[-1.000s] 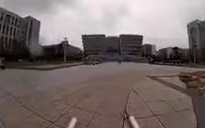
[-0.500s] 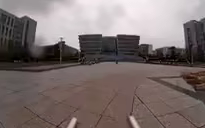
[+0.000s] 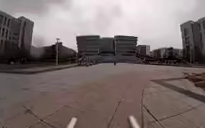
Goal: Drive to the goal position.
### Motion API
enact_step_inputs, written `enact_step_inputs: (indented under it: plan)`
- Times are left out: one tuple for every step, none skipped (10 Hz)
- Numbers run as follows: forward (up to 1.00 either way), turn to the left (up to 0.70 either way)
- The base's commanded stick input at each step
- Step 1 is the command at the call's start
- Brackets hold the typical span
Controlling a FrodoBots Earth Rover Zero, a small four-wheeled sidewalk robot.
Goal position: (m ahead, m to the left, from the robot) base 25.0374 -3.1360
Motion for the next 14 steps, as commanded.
enact_step_inputs:
  plan:
    - [1.0, 0.3]
    - [1.0, 0.0]
    - [1.0, 0.0]
    - [1.0, 0.0]
    - [1.0, 0.0]
    - [1.0, 0.0]
    - [1.0, 0.0]
    - [1.0, 0.0]
    - [1.0, 0.0]
    - [1.0, 0.0]
    - [1.0, 0.0]
    - [1.0, 0.0]
    - [1.0, 0.0]
    - [1.0, 0.0]
